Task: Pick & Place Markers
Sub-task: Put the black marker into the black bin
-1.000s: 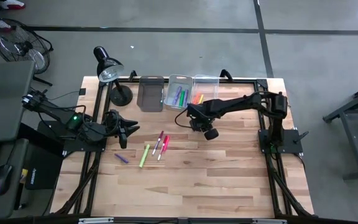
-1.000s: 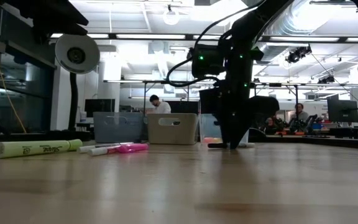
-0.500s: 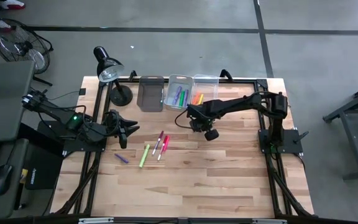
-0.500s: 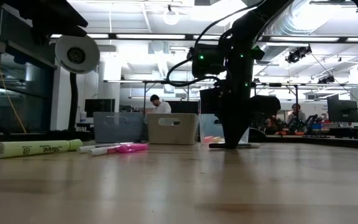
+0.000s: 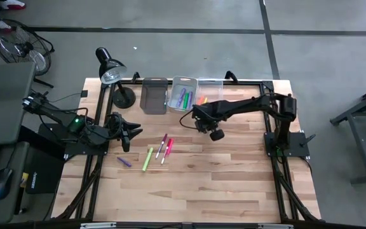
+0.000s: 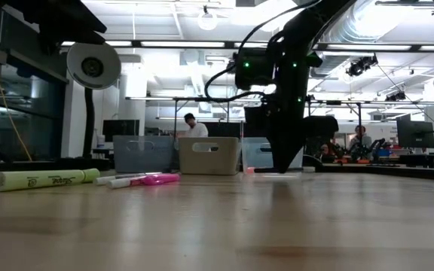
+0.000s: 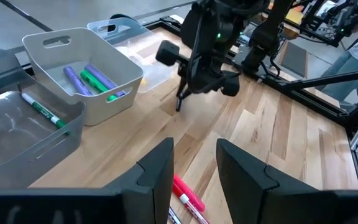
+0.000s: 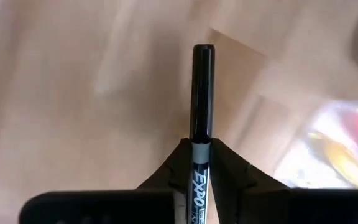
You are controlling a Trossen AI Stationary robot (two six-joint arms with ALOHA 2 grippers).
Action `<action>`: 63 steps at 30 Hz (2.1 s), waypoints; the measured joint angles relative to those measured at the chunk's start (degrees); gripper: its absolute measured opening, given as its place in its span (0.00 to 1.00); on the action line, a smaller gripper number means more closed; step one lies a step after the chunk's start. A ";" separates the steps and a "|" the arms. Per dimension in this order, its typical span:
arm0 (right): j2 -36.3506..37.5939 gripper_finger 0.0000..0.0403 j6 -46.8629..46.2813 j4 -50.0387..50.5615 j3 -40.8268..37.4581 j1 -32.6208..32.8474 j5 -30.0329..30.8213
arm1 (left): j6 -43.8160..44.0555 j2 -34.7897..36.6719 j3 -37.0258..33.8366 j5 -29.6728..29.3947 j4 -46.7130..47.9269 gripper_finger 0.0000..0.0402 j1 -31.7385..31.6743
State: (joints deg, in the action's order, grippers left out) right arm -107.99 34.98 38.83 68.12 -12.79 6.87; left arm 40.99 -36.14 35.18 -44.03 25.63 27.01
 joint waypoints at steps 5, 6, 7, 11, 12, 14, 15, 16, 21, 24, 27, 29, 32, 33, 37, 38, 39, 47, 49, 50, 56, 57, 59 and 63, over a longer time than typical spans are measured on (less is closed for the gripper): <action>1.72 0.07 -0.21 1.59 0.09 0.03 1.02 | 0.01 0.02 0.02 0.00 0.03 0.30 -0.01; 2.34 0.07 -0.28 1.78 0.09 0.06 1.00 | 0.01 0.00 0.02 0.00 0.02 0.30 0.00; 2.88 0.06 -0.48 1.85 0.12 0.07 0.97 | 0.02 0.00 0.02 0.00 0.04 0.30 0.01; 5.48 0.07 -3.99 2.58 0.17 0.06 1.16 | 0.02 0.02 0.02 0.00 0.00 0.30 0.00; 6.30 0.07 -5.10 2.58 0.17 0.06 1.23 | 0.02 0.02 0.02 0.00 0.01 0.30 -0.01; 7.99 0.08 -7.04 2.62 0.19 0.05 1.20 | 0.02 0.02 0.02 0.00 0.00 0.30 -0.01; 8.81 0.08 -8.02 2.66 0.20 0.06 1.17 | 0.02 0.02 0.02 0.00 0.02 0.30 -0.01; 9.57 0.08 -9.22 2.78 0.20 0.06 1.02 | 0.02 0.02 0.02 0.00 -0.03 0.30 0.01; 13.76 0.07 -16.13 2.81 0.22 0.06 -1.03 | 0.02 0.02 0.02 -0.04 -0.03 0.30 -0.01; 16.13 0.08 -20.72 2.11 0.22 0.06 -1.95 | -0.07 0.02 0.02 -0.07 -0.05 0.30 -0.01; 18.59 0.08 -24.53 -0.18 0.22 0.06 -3.27 | -0.20 0.02 0.02 -0.42 -0.09 0.30 0.00; 20.19 0.08 -26.90 -2.76 0.22 0.06 -4.86 | -0.29 0.02 0.02 -0.55 -0.20 0.30 0.00; 22.04 0.07 -31.19 -8.26 0.22 0.06 -7.58 | -1.11 -0.41 0.02 -0.90 -0.72 0.30 -0.01; 22.46 0.07 -32.55 -10.28 0.24 0.08 -8.23 | -1.94 -0.90 0.02 -1.19 -1.65 0.30 -0.03; 23.83 0.09 -36.29 -19.04 0.28 0.38 -11.55 | -6.86 -3.21 0.02 -1.83 -6.82 0.30 -0.05; 23.91 0.09 -36.67 -20.83 0.28 0.58 -11.67 | -8.37 -3.67 0.02 -1.85 -8.44 0.30 -0.05; 23.95 0.09 -37.29 -22.84 0.28 0.92 -11.65 | -9.81 -4.11 0.02 -1.87 -9.86 0.30 -0.05; 23.95 0.08 -42.38 -35.61 0.28 4.05 -11.37 | -17.54 -8.91 0.02 -7.53 -18.71 0.30 -0.14; 23.95 0.09 -42.94 -37.93 0.28 4.96 -10.56 | -18.69 -9.12 0.02 -6.20 -20.48 0.30 -1.41; 23.96 0.09 -43.09 -38.71 0.28 5.38 -10.25 | -19.18 -9.31 0.02 -4.09 -21.69 0.30 -2.61; 23.94 0.08 -43.13 -39.98 0.28 7.19 -7.75 | -23.36 -10.67 0.02 9.52 -27.38 0.30 -12.16; 23.95 0.08 -43.13 -39.98 0.28 7.41 -7.29 | -23.79 -10.67 0.02 11.99 -27.91 0.30 -13.93; 23.95 0.08 -43.13 -39.98 0.28 7.72 -6.98 | -24.62 -10.67 0.02 17.30 -29.30 0.30 -17.37; 23.94 0.09 -43.84 -39.98 0.28 7.71 -6.81 | -25.24 -12.35 0.02 23.90 -31.51 0.30 -22.61</action>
State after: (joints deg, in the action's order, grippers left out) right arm -84.05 -8.86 -1.15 68.40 -5.08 0.07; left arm 15.75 -48.49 35.20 -20.13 -5.87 4.41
